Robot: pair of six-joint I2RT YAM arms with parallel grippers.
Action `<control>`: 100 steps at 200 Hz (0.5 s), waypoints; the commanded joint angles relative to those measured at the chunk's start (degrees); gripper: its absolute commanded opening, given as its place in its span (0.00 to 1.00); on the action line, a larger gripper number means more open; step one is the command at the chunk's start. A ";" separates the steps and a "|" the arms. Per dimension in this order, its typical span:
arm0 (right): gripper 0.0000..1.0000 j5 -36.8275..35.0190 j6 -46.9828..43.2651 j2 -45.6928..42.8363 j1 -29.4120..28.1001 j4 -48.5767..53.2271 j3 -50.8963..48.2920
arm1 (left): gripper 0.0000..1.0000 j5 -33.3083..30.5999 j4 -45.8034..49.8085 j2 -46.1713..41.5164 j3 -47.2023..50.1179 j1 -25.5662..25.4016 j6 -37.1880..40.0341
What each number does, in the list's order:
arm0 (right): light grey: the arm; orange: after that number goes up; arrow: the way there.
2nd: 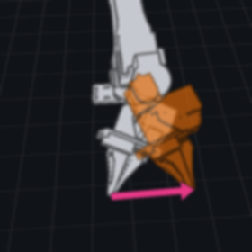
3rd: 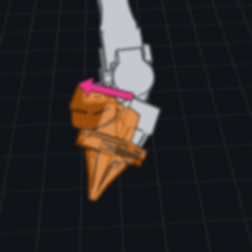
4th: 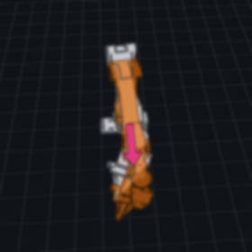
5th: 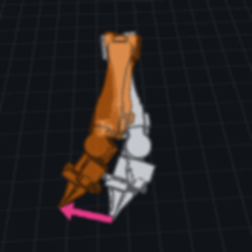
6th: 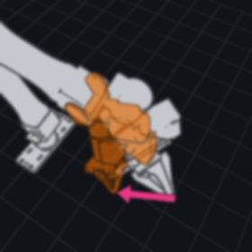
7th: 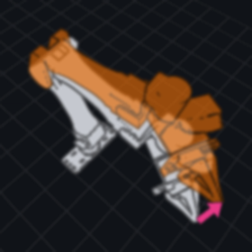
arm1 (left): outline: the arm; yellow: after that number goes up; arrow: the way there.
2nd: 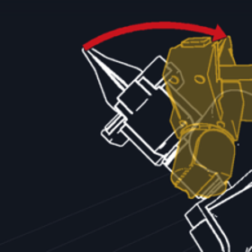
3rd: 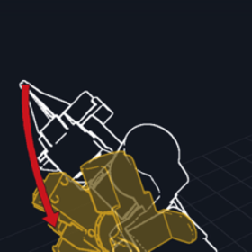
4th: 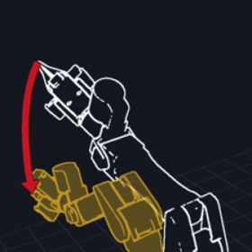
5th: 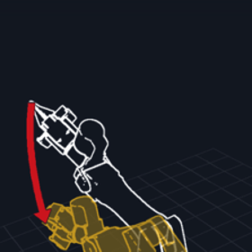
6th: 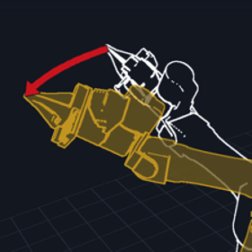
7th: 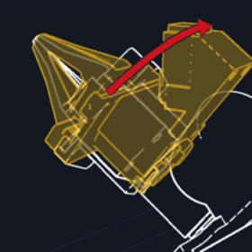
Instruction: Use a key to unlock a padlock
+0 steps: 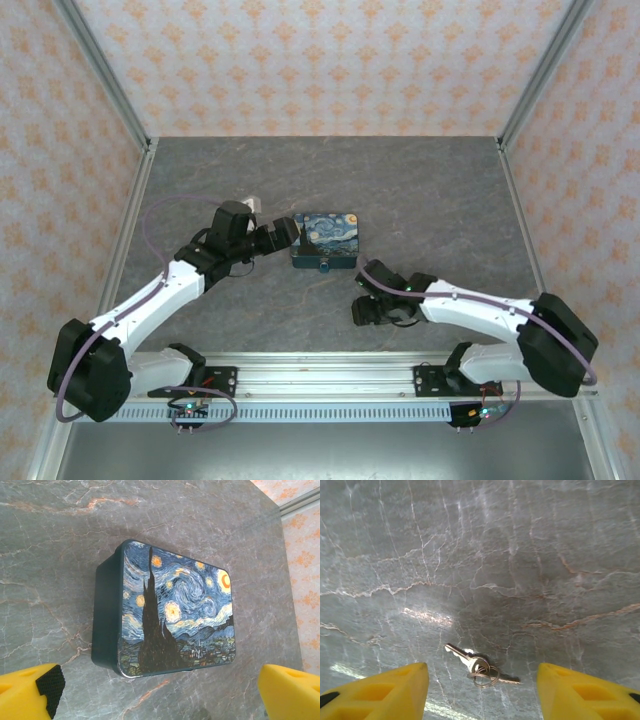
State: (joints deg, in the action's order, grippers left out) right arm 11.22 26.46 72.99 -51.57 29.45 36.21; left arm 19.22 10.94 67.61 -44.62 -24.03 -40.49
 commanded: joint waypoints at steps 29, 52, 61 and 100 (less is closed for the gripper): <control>0.57 -6.06 -4.60 6.56 -3.16 3.93 5.15 | 1.00 0.17 2.34 -0.74 -1.38 -0.31 0.76; 0.56 -5.88 -5.46 7.86 -3.53 4.64 5.90 | 1.00 0.21 2.29 -0.08 -1.69 -0.30 1.00; 0.55 -5.74 -5.28 7.89 -3.51 4.73 5.89 | 1.00 0.34 2.29 0.23 -1.79 -0.31 1.11; 0.53 -4.89 -4.95 7.81 -3.50 4.74 5.18 | 1.00 0.39 2.36 1.42 -2.80 -0.27 1.55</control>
State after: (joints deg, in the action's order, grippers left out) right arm 7.44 22.20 80.49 -54.72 32.10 40.75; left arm 19.25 12.47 68.07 -45.17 -24.01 -40.42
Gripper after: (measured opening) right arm 0.537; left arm 0.997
